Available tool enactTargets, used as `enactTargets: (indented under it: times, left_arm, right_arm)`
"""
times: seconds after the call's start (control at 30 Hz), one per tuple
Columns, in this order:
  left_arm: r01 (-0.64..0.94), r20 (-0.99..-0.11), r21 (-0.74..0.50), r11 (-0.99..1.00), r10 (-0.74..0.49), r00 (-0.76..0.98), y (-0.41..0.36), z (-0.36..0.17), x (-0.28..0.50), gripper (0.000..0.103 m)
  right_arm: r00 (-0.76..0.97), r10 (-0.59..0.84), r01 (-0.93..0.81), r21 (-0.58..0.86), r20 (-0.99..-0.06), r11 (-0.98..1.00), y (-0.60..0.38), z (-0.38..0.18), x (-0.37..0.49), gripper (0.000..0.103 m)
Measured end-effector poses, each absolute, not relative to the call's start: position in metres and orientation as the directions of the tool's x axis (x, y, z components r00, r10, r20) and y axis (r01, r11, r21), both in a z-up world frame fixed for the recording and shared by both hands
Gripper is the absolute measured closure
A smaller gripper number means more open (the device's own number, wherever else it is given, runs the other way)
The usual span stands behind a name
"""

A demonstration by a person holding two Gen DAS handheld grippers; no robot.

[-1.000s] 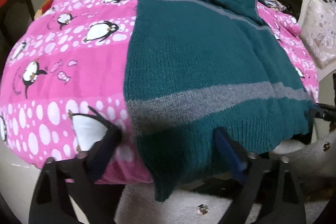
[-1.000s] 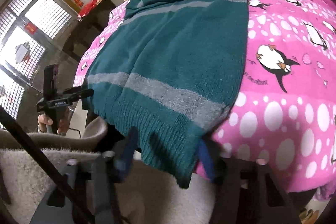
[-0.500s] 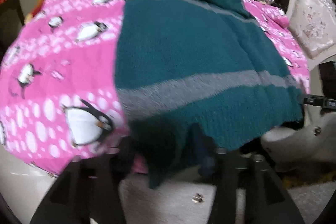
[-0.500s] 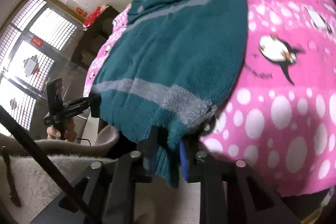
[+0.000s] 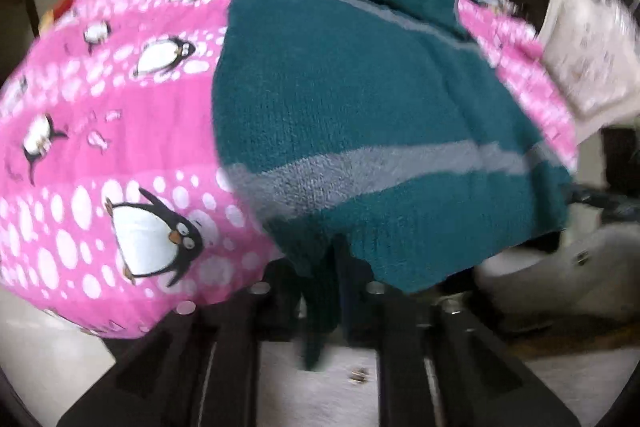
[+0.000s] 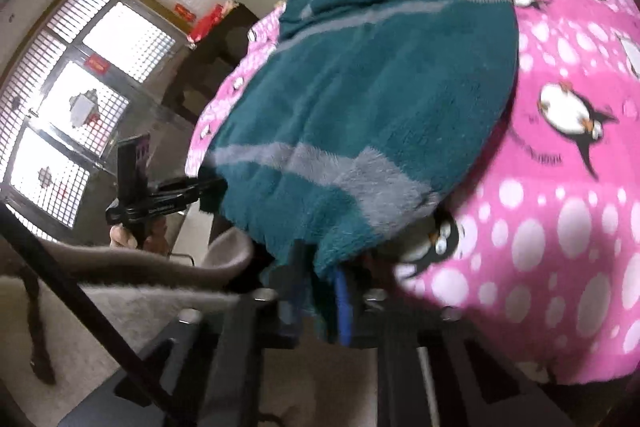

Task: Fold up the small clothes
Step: 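Lift the hem with both tools and fold it over toward the collar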

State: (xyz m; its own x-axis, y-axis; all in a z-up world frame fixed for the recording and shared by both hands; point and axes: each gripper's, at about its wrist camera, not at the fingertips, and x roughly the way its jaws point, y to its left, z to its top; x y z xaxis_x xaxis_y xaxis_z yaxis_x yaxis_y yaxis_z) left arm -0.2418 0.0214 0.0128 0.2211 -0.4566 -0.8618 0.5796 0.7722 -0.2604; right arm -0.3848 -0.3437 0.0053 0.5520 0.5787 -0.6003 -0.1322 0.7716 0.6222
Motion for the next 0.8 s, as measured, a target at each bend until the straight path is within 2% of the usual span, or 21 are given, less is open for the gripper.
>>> enactTargets:
  times: [0.13,0.27,0.53,0.7,0.8]
  left_arm:
    - [0.604,-0.837,-0.299,0.739,-0.506,0.206,0.018,0.032,-0.234,0.091]
    - [0.649,-0.805,-0.301,0.698,-0.551,0.220,0.010,0.063,-0.230,0.091]
    - [0.639,-0.738,-0.360,0.680,-0.626,0.250,-0.001,0.109,-0.186,0.095]
    - [0.667,-0.689,-0.333,0.666,-0.655,0.310,-0.028,0.139,-0.143,0.096]
    - [0.661,-0.685,-0.323,0.677,-0.649,0.331,-0.046,0.147,-0.112,0.096]
  right_arm:
    - [0.622,0.584,-0.212,0.606,-0.522,0.767,-0.351,0.038,-0.378,0.095]
    - [0.691,0.544,-0.228,0.571,-0.476,0.789,-0.362,0.061,-0.368,0.095]
    - [0.821,0.484,-0.225,0.607,-0.303,0.762,-0.404,0.091,-0.329,0.095]
    - [0.845,0.462,-0.226,0.603,-0.270,0.765,-0.432,0.115,-0.292,0.095]
    - [0.851,0.432,-0.201,0.575,-0.298,0.793,-0.441,0.125,-0.262,0.095]
